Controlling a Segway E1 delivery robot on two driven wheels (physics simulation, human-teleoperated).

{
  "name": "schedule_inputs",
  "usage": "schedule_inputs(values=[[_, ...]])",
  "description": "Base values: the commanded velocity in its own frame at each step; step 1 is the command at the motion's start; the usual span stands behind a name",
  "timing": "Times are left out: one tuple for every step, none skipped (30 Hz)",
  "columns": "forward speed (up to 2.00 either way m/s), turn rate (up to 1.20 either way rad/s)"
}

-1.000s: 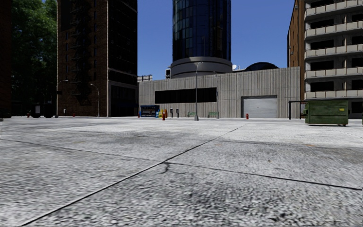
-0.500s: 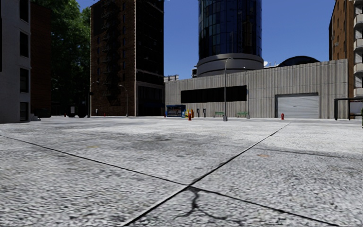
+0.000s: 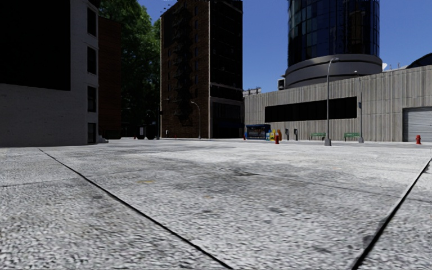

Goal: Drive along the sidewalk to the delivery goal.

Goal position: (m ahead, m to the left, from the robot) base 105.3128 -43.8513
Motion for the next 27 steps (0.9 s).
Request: schedule_inputs(values=[[2.00,0.55],[2.00,0.55],[2.00,0.55],[2.00,0.55],[2.00,0.54],[2.00,0.50],[2.00,0.47],[2.00,0.43],[2.00,0.43],[2.00,0.00],[2.00,0.00],[2.00,0.00],[2.00,0.00],[2.00,0.00],[2.00,0.00],[2.00,0.00],[2.00,0.00],[2.00,0.00],[2.00,0.00],[2.00,0.00],[2.00,0.00],[2.00,0.00],[2.00,0.00],[2.00,0.00],[2.00,0.00],[2.00,0.00],[2.00,0.00]])
